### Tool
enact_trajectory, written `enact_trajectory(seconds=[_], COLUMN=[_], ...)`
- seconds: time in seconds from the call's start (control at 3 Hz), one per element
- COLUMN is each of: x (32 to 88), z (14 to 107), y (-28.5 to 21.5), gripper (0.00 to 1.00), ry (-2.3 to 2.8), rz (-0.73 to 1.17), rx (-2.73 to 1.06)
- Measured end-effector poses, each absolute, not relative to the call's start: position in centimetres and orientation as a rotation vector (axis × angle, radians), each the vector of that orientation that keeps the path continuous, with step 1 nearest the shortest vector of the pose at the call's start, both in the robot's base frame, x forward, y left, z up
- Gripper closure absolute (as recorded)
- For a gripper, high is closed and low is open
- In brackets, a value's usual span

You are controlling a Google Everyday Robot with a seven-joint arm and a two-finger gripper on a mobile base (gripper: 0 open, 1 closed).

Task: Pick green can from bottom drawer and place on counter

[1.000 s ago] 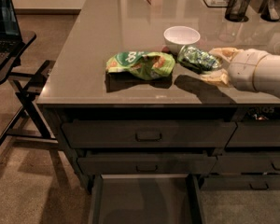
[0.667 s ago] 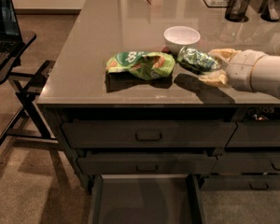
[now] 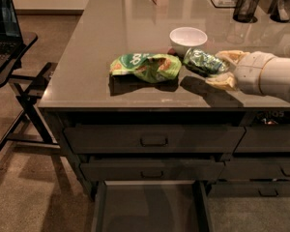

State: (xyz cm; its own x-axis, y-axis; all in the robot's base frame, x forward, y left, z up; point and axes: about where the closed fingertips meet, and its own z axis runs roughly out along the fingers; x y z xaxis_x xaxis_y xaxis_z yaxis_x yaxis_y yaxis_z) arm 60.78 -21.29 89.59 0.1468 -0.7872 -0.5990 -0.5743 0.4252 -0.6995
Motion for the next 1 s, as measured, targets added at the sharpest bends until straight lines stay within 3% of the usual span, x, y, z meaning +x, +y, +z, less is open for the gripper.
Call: enact_trajectory(seconds=[0.67,1.0], x=[60.78,60.78], z=[89.59,89.59], y=[-21.29,-21.28], gripper=[0.11,0.00], ry=[1.533,1.533], rz=[-0.232,-0.232], rx=[-1.251,-1.251])
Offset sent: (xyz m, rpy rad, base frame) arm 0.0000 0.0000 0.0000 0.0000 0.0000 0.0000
